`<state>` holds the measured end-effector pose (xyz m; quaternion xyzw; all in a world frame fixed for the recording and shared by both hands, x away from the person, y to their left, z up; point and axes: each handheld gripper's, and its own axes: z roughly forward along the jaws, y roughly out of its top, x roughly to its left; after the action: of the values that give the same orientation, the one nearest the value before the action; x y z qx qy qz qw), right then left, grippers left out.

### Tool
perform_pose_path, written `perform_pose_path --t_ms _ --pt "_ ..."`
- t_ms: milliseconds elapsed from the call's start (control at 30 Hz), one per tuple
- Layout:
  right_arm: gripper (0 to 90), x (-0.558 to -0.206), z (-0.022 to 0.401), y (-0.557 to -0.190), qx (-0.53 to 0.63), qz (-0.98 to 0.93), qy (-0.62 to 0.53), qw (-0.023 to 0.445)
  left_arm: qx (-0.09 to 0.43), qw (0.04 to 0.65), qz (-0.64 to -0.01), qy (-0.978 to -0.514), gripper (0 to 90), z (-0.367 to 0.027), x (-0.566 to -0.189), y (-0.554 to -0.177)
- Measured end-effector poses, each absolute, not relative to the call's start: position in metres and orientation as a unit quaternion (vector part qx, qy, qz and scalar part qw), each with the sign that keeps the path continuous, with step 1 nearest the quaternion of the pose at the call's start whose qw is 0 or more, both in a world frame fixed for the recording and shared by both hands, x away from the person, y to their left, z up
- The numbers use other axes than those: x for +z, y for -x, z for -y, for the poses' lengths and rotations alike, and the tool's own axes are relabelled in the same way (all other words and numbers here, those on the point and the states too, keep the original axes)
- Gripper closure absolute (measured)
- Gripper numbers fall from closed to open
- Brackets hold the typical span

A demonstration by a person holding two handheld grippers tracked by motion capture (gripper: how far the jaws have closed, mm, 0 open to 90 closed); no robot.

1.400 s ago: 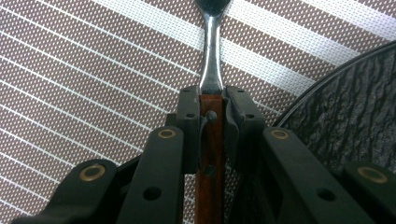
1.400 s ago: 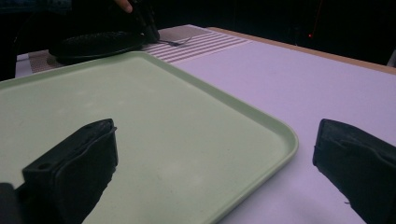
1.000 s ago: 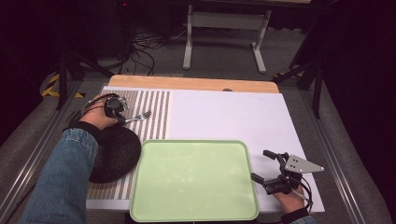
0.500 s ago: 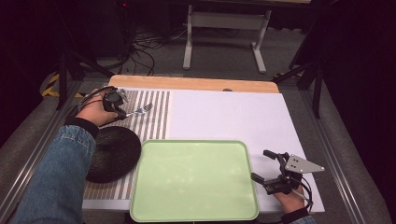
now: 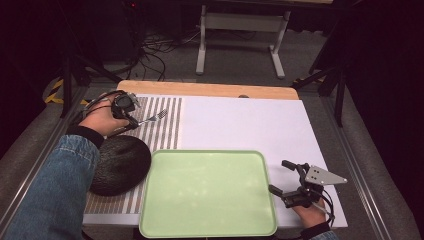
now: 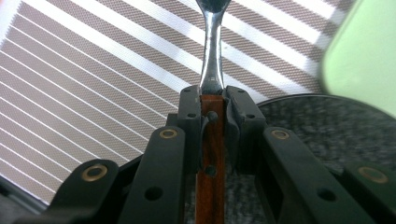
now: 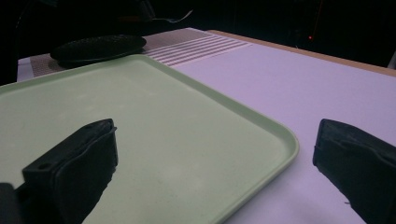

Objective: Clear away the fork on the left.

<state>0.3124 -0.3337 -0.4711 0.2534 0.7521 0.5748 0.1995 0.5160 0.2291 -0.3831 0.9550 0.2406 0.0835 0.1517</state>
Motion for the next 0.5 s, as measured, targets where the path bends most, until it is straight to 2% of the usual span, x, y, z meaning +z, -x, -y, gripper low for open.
perform_pose_path --t_ms 167,500 --pt "0.4 -0.471 0.334 -0.312 0.575 -0.752 -0.254 0.2 0.052 0.164 -0.291 -0.941 77.7 -0.228 -0.377 -0.507" --pt "0.4 -0.47 0.333 -0.312 0.576 -0.751 -0.253 0.2 0.024 0.193 -0.352 -0.915 77.7 -0.219 -0.368 -0.488"
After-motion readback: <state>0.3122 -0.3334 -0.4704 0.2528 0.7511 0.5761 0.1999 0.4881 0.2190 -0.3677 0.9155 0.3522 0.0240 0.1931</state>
